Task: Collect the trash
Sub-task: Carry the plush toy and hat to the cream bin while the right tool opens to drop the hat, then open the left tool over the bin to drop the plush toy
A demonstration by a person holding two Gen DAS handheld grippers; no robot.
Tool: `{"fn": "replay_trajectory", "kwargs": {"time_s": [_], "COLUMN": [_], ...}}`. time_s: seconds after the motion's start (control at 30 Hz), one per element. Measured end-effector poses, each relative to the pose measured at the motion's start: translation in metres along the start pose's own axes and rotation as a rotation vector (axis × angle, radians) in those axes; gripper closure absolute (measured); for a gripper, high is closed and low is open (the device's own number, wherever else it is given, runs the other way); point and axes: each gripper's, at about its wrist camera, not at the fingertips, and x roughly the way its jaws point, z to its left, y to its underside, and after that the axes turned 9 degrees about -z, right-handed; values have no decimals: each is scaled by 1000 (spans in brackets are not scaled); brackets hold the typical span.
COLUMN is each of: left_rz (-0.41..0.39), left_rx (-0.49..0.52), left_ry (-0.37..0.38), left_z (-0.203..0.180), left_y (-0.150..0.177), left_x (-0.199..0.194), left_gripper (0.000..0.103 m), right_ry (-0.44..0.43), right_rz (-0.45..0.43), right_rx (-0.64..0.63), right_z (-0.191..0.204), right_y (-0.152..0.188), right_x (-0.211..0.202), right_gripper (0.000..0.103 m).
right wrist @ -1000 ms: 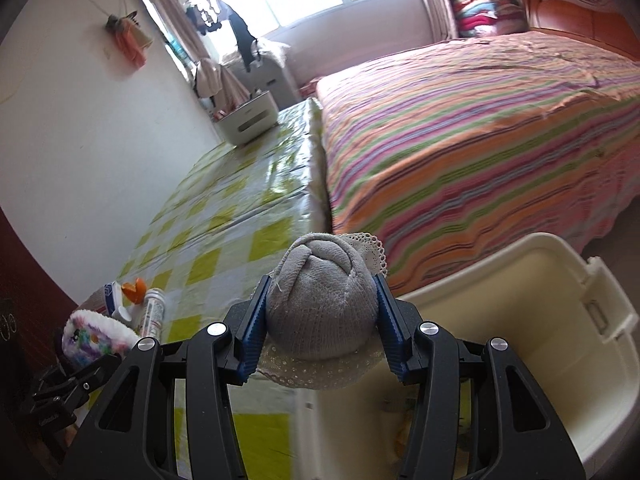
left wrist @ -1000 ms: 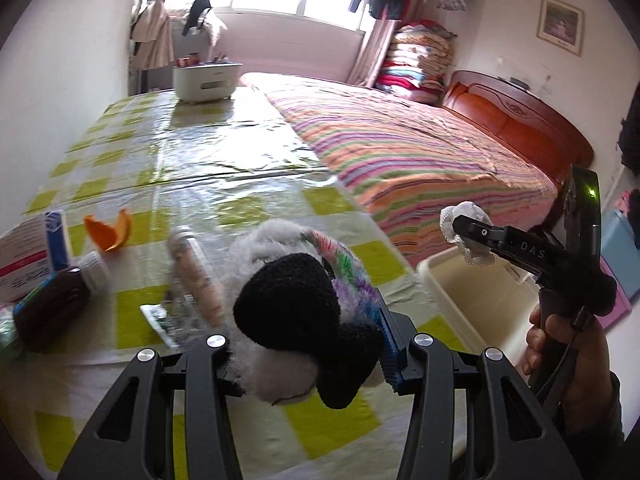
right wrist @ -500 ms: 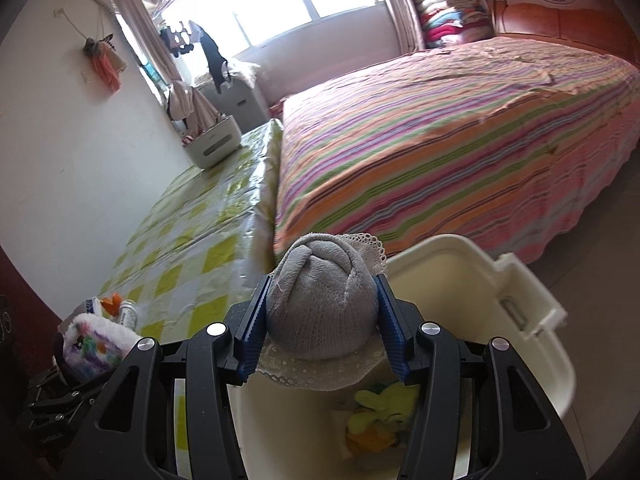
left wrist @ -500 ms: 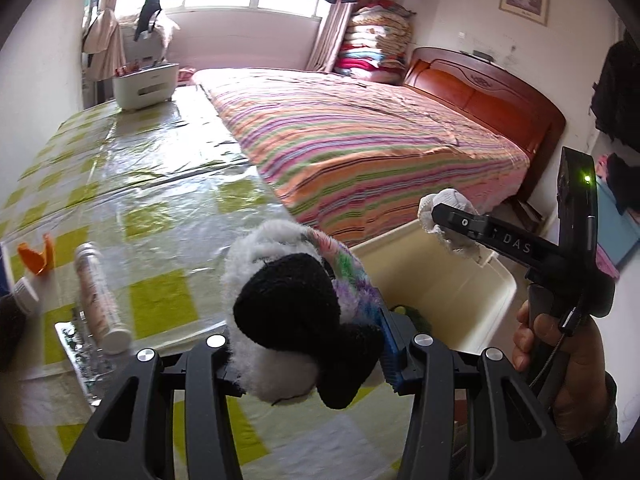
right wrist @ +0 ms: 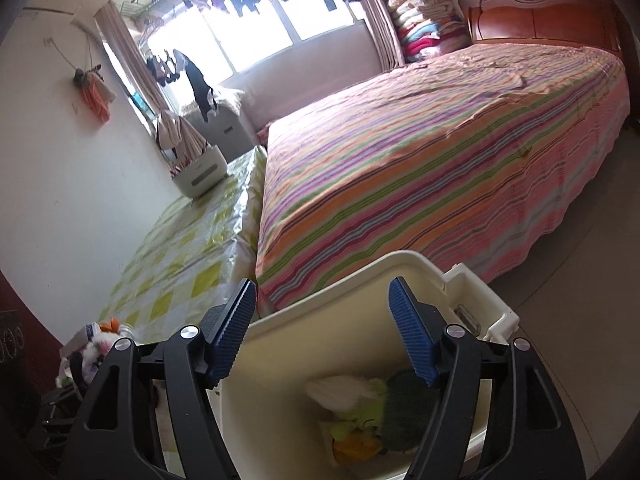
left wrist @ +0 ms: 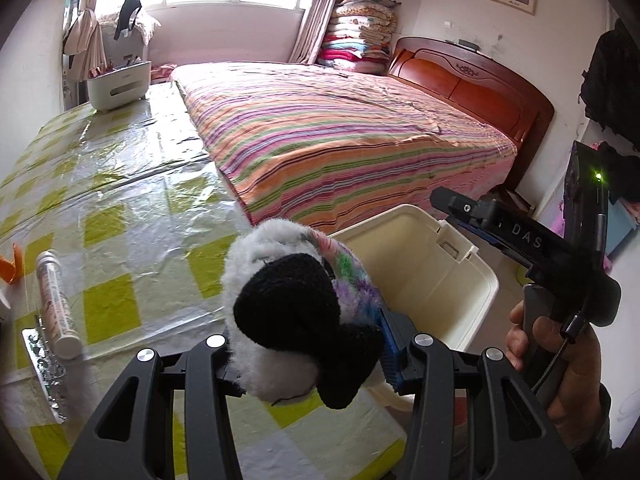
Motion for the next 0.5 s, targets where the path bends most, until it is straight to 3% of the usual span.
{"fn": "replay_trajectory", "kwargs": {"time_s": [0.5], "left_rz": [33], "left_rx": [49], "left_ry": [49], "left_z": [-34], "left_y": [-1], "left_x": [26], "left_gripper": [54], "right_ry": [13], "right_rz": [-67], "right_rx": [55], "right_z": [-20], "right_y": [-6], "right_x": [-12], "right_gripper": [34]}}
